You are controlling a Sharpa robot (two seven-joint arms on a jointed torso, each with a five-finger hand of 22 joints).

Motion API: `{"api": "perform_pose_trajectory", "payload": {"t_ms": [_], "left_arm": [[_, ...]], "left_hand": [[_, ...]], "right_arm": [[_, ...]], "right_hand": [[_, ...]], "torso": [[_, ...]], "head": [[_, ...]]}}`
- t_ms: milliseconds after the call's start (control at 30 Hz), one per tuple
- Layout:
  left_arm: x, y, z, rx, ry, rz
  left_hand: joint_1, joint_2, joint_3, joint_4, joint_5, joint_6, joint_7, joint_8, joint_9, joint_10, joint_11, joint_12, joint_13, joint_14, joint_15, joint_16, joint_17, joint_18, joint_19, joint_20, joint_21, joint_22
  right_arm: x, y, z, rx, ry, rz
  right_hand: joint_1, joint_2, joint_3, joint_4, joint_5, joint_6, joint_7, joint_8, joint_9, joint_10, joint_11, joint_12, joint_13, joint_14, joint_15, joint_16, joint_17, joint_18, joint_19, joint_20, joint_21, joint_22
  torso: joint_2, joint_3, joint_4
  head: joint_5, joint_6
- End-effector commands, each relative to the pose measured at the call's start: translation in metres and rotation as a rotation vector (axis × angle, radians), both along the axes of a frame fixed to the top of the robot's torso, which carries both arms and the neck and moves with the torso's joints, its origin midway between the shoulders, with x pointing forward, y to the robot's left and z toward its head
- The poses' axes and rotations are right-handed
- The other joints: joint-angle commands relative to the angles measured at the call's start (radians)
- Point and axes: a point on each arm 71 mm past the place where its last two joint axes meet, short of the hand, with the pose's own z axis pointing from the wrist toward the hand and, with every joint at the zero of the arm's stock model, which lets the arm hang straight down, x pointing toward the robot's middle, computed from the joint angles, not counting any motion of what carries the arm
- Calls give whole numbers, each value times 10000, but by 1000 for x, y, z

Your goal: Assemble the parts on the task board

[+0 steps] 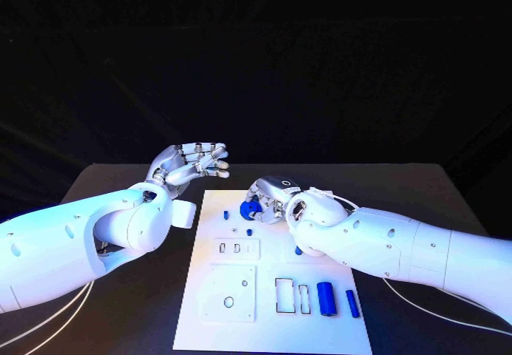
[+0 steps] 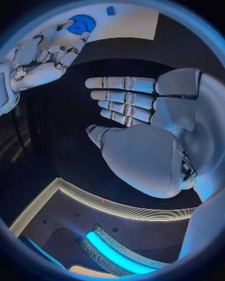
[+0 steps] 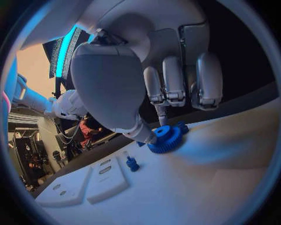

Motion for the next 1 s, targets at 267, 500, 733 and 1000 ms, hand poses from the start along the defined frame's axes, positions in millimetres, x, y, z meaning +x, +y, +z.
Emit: {"api": "perform_pose_trajectory", "payload": {"t_ms": [267,500,733,1000], "left_arm": [[-1,-1,1,-93,-43,-137],[-1,-1,1,-86,-40,-122],[-1,0,2,-75,-43,-89],[-1,4,1,-48,-51,-8]], "left_hand": [[83,-21,82,3,-34,-94,195,-49,9,-92,-7,-36,-11,-85,6,54,19,95,-58,12,83,20],[84,-22,84,5,-35,-98,197,-52,10,-97,-5,-38,-12,-91,7,53,24,95,-67,13,92,25],[84,-22,84,5,-35,-98,197,-52,10,-97,-5,-38,-12,-91,7,53,24,95,-67,13,92,25],[84,-22,84,5,-35,-98,197,-52,10,-97,-5,-38,-12,-91,7,53,24,95,-67,13,92,25]], "right_arm": [[1,-1,-7,-229,419,-120],[2,-4,-8,-355,603,-169],[1,-11,-10,-382,727,-211],[-6,-32,3,673,104,-389]], "right_hand": [[-488,-80,-653,264,-220,-1203,382,-860,1551,545,355,-349,2007,1042,320,60,2629,-129,52,217,-143,1294],[-673,127,-1529,765,-209,-1059,390,-945,1516,483,378,-406,1942,1042,358,60,2629,-119,50,290,-178,1296],[-647,259,-1730,972,-110,-790,324,-846,1547,535,326,-352,2001,1042,319,60,2629,-126,76,266,-159,1329],[-625,335,-1843,1154,77,-661,275,-811,1549,604,279,-281,2080,1042,276,60,2629,-139,115,225,-118,1380]], "torso": [[2,5,7],[-1,6,-4],[-3,10,2],[-36,18,-27]], "head": [[-35,26],[-28,32],[-37,21],[-21,48]]}}
